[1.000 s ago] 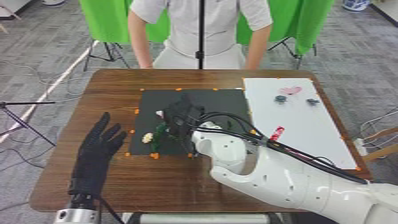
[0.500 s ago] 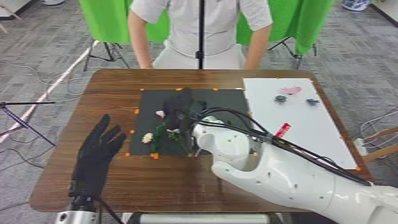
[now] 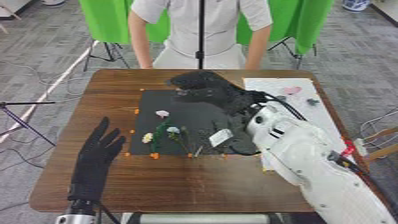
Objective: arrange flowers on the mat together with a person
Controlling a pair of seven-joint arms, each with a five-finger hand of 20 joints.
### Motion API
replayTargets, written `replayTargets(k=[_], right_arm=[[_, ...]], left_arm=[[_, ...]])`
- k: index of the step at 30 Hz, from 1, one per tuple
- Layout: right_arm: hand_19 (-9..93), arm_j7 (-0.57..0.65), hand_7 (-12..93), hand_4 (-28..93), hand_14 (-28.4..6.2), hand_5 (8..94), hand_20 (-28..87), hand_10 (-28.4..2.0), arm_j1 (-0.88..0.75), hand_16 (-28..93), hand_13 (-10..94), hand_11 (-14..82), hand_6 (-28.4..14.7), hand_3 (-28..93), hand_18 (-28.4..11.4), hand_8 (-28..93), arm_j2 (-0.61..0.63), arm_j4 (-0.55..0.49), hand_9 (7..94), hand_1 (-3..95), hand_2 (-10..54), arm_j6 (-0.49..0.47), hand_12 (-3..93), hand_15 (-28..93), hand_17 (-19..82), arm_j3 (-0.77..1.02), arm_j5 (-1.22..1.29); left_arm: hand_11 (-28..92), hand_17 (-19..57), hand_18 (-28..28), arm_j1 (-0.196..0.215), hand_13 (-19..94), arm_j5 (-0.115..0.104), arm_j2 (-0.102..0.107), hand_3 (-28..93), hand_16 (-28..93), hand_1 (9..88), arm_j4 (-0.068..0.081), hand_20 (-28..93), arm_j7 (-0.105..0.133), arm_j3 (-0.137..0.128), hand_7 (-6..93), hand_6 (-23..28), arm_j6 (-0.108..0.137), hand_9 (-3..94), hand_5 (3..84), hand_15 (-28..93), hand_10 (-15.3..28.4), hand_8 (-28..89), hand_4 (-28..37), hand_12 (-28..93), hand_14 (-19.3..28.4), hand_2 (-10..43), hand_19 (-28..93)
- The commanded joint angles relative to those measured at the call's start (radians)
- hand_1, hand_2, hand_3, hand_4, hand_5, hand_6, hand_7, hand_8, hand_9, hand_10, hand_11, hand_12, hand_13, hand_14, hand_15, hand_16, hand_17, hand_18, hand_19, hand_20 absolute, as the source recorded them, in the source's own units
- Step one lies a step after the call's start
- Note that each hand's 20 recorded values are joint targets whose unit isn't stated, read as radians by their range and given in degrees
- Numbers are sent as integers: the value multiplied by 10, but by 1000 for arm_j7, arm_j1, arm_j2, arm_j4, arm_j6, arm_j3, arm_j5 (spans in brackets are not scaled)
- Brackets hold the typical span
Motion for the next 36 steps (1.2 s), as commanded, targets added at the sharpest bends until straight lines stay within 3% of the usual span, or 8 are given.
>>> replayTargets(k=[1, 5, 6, 8, 17, 25, 36], right_arm=[[195, -246, 84, -250, -184, 371, 184, -112, -449, 296, 275, 35, 26, 698, -188, -87, 73, 22, 368, 200, 84, 81, 166, 56, 24, 392, 648], [186, -338, 82, -262, -180, 340, 187, -109, -566, 303, 264, 32, 38, 706, -180, -85, 79, 13, 350, 184, 83, 158, 166, 47, 35, 413, 667], [198, -360, 85, -266, -180, 319, 197, -111, -593, 307, 269, 32, 39, 709, -179, -84, 70, 11, 345, 177, 86, 170, 169, 48, 36, 422, 687], [214, -367, 82, -273, -180, 283, 208, -110, -644, 313, 285, 29, 43, 707, -180, -85, 59, -7, 337, 168, 86, 205, 171, 54, 42, 440, 660], [221, -352, 90, -281, -182, 276, 213, -108, -759, 317, 291, 31, 46, 701, -179, -85, -8, -23, 346, 165, 85, 173, 176, 54, 44, 497, 623], [224, -348, 93, -280, -181, 283, 215, -108, -759, 319, 295, 33, 46, 702, -177, -90, -22, -24, 356, 168, 86, 161, 176, 55, 43, 501, 610], [231, -344, 98, -279, -180, 292, 218, -108, -742, 321, 303, 36, 46, 707, -176, -94, -17, -22, 367, 167, 86, 164, 176, 58, 42, 485, 608]], left_arm=[[84, -123, 232, -15, 210, -19, 5, 762, -15, 193, 33, 36, 23, 28, 103, -29, 6, 272, 253, 207, 119, -98, -283, 117, 177, 45, 417], [65, -124, 229, -14, 205, -17, -10, 761, -10, 185, 44, 33, 10, 34, 102, -41, -9, 258, 239, 186, 108, -96, -283, 116, 171, 44, 405], [64, -123, 229, -13, 206, -21, -6, 760, -7, 183, 44, 34, 20, 42, 102, -42, -1, 258, 237, 183, 107, -96, -283, 119, 170, 45, 403], [62, -123, 228, -10, 206, -12, -19, 759, -1, 182, 45, 36, 14, 44, 104, -42, -10, 259, 236, 180, 106, -97, -283, 123, 170, 45, 402], [71, -122, 228, 8, 212, 0, -39, 767, 7, 179, 53, 45, -5, 36, 110, -38, -25, 268, 236, 190, 115, -99, -283, 130, 175, 43, 406], [78, -119, 228, 14, 214, -4, -36, 767, 1, 182, 52, 49, 10, 34, 111, -32, -15, 272, 240, 197, 117, -100, -283, 129, 175, 43, 409], [83, -117, 228, 11, 216, -6, -36, 768, -3, 185, 55, 52, 10, 37, 111, -27, -14, 275, 240, 208, 121, -99, -283, 127, 178, 44, 413]])
